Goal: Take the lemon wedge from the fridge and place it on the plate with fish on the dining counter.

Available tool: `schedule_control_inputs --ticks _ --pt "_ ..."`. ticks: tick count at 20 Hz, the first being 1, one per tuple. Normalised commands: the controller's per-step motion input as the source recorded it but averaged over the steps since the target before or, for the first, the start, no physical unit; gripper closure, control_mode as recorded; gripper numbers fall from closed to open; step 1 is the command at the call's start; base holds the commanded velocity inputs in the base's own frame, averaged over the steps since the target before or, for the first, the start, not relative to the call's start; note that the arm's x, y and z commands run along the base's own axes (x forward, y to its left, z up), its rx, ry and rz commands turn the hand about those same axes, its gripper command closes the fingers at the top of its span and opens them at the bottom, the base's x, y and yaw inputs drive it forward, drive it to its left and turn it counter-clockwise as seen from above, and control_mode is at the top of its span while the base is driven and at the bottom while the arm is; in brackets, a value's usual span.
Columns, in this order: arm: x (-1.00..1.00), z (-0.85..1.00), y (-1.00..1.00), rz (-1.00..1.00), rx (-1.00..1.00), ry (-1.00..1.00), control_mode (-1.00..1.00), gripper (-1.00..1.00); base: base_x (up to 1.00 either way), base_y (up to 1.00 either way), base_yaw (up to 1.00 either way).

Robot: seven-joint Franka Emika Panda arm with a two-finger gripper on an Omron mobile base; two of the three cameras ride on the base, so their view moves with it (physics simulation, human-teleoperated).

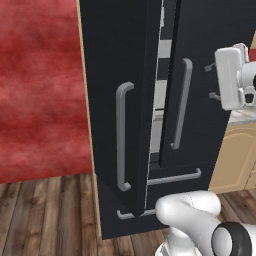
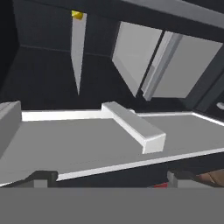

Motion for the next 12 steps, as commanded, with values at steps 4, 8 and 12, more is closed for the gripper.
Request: schedule_control_inputs --ticks 4,8,12 --pt "0.18 -0.07 0.24 0.06 0.01 0.06 -1.0 -1.0 0.0 0.0 0.0" --pt "0.28 -0.26 0.32 0.07 0.0 0.01 -1.0 -1.0 0.0 0.0 0.0" --pt "0.34 -0.31 0.31 0.07 0.0 0.0 -1.0 -1.0 0.0 0.0 0.0"
